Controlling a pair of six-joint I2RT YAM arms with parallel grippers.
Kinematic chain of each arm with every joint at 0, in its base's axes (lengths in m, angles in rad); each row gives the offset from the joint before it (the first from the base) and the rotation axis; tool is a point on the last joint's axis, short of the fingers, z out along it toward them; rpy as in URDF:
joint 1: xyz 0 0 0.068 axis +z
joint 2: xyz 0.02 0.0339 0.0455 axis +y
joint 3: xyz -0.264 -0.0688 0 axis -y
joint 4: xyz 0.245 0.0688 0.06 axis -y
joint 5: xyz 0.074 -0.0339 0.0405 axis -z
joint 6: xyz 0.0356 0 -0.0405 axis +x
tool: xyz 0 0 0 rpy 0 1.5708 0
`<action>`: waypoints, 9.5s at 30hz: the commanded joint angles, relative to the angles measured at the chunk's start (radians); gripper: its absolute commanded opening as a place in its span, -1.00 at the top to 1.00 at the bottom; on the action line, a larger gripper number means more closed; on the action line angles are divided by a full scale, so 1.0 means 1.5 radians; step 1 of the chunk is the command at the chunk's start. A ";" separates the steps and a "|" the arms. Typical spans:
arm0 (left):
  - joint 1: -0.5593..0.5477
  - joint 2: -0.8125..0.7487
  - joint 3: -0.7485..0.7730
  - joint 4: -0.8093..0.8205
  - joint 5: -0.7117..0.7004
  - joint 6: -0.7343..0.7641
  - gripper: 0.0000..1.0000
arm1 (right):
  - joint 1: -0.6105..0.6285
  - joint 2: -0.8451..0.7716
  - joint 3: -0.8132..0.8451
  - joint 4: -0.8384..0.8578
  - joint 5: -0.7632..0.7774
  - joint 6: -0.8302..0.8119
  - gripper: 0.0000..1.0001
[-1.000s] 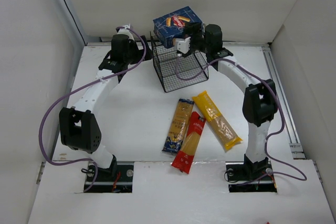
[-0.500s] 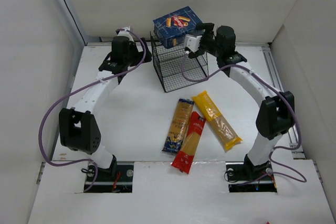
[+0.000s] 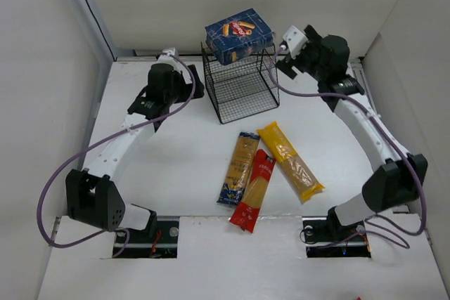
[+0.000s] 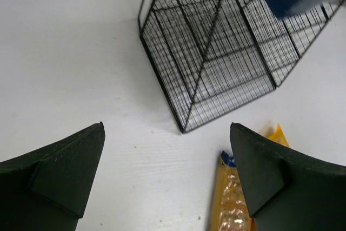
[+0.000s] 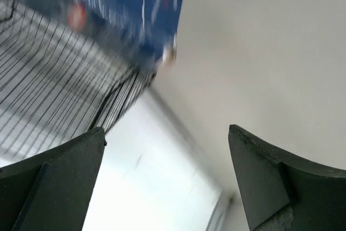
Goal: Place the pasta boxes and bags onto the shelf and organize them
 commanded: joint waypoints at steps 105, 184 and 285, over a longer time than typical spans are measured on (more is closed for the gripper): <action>-0.178 0.077 -0.040 0.059 -0.250 -0.081 -1.00 | 0.178 -0.269 -0.563 0.000 0.400 0.470 1.00; -0.172 -0.127 -0.204 -0.014 -0.190 -0.160 -1.00 | 0.376 -0.240 -0.508 -0.095 0.453 0.749 -0.98; -0.198 0.110 -0.024 0.119 -0.231 -0.068 -0.37 | 0.276 -0.110 -0.397 0.114 0.334 0.385 1.00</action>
